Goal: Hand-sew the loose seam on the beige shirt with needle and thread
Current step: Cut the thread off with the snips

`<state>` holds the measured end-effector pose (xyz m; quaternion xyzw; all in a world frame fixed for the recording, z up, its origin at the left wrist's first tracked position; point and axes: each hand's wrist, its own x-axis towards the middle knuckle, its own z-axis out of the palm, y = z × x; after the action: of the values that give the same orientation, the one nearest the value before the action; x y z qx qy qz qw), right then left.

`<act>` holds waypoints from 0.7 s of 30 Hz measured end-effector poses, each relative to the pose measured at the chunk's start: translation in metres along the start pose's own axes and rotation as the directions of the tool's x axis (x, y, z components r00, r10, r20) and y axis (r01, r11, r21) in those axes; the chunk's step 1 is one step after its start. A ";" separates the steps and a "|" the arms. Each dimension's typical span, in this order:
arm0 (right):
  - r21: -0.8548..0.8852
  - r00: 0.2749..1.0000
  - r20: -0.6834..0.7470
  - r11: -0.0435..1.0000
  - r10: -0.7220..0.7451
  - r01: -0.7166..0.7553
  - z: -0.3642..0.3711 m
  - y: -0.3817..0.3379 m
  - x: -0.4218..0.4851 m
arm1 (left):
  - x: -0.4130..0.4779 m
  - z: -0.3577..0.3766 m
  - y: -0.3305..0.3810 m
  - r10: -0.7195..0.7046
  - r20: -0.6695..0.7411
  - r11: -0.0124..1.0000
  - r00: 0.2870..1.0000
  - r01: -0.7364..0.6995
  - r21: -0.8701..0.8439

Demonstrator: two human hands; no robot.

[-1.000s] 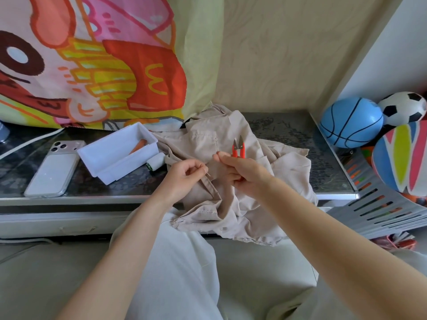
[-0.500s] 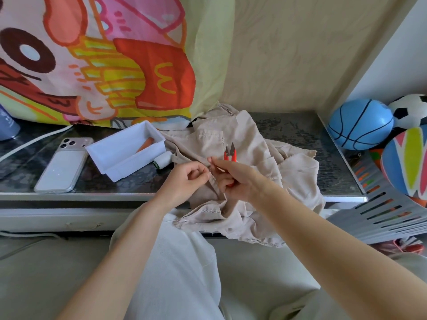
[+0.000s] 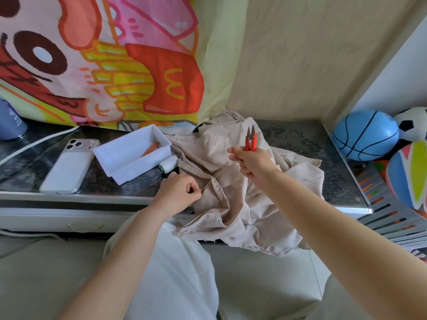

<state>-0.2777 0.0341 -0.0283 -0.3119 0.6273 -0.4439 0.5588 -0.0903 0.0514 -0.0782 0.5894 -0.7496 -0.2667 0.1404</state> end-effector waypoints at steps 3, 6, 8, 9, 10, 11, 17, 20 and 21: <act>-0.087 0.999 0.019 0.996 -0.033 0.034 0.006 0.000 0.000 | 0.003 -0.003 -0.004 0.061 -0.204 0.997 0.977 -0.050 0.059; -0.171 0.997 0.058 0.983 -0.051 0.061 0.012 0.002 -0.001 | 0.010 -0.008 -0.013 0.078 -0.389 0.986 0.918 -0.014 0.165; -0.234 0.996 0.072 0.969 -0.059 0.074 0.018 0.004 -0.002 | 0.014 -0.007 -0.020 0.020 -0.350 0.967 0.936 0.071 0.246; -0.263 0.995 0.076 0.961 -0.064 0.082 0.020 0.005 -0.003 | 0.015 -0.007 -0.024 -0.002 -0.330 0.955 0.944 0.099 0.278; -0.285 0.994 0.084 0.954 -0.067 0.089 0.023 0.006 -0.003 | 0.017 -0.005 -0.027 -0.011 -0.320 0.947 0.947 0.113 0.300; -0.303 0.993 0.096 0.948 -0.068 0.095 0.026 0.008 -0.004 | 0.018 -0.004 -0.030 -0.013 -0.317 0.942 0.948 0.118 0.314; -0.453 0.983 0.171 0.880 -0.072 0.143 0.040 0.017 -0.007 | 0.021 -0.005 -0.041 -0.033 -0.352 0.923 0.936 0.163 0.349; -0.479 0.973 0.219 0.861 -0.072 0.171 0.043 0.019 -0.013 | 0.023 -0.003 -0.040 -0.011 -0.357 0.930 0.934 0.141 0.340; -0.488 0.971 0.230 0.855 -0.064 0.172 0.045 0.021 -0.013 | 0.023 -0.002 -0.040 0.000 -0.355 0.936 0.935 0.125 0.330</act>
<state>-0.2293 0.0450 -0.0406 -0.5295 0.6398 -0.2632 0.4909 -0.0633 0.0222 -0.1015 0.6666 -0.7283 -0.0258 0.1564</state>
